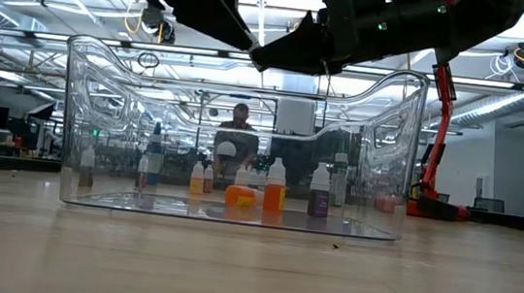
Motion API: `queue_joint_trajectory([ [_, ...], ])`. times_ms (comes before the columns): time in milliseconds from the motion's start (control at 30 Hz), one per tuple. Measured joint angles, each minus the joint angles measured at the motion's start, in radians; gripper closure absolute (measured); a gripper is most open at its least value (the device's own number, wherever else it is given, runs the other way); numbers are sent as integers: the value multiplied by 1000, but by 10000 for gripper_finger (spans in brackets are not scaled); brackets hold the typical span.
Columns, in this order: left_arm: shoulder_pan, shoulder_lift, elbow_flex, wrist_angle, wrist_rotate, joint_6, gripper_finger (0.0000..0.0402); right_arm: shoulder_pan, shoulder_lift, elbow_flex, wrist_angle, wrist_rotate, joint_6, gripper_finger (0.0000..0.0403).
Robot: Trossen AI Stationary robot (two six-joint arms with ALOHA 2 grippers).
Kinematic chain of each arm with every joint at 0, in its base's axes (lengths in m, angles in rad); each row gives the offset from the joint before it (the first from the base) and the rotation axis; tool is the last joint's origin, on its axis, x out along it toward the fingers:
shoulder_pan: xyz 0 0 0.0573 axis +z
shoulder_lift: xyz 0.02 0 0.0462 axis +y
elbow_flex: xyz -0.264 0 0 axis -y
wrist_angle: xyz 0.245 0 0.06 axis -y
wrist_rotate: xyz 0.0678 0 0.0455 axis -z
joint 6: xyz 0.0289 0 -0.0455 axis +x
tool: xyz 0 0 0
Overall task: Pick & Place food coloring
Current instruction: Put the small blue food coloring bottle into the transparent bin
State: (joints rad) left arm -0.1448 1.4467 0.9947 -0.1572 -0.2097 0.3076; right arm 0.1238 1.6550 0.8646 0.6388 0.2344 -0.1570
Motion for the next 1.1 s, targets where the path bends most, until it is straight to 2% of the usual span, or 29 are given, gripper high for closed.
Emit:
queue_joint_trajectory([
  [333,0,0,0,39,3,1,239,0,0,0,0,0,0,359],
  [900,26,20,0,33,7,-29,329,0,1,0,-8,1,10,358],
  [1100,25,9,4,-36,8,-39,338,10,-16,0,-17,5,13,328],
])
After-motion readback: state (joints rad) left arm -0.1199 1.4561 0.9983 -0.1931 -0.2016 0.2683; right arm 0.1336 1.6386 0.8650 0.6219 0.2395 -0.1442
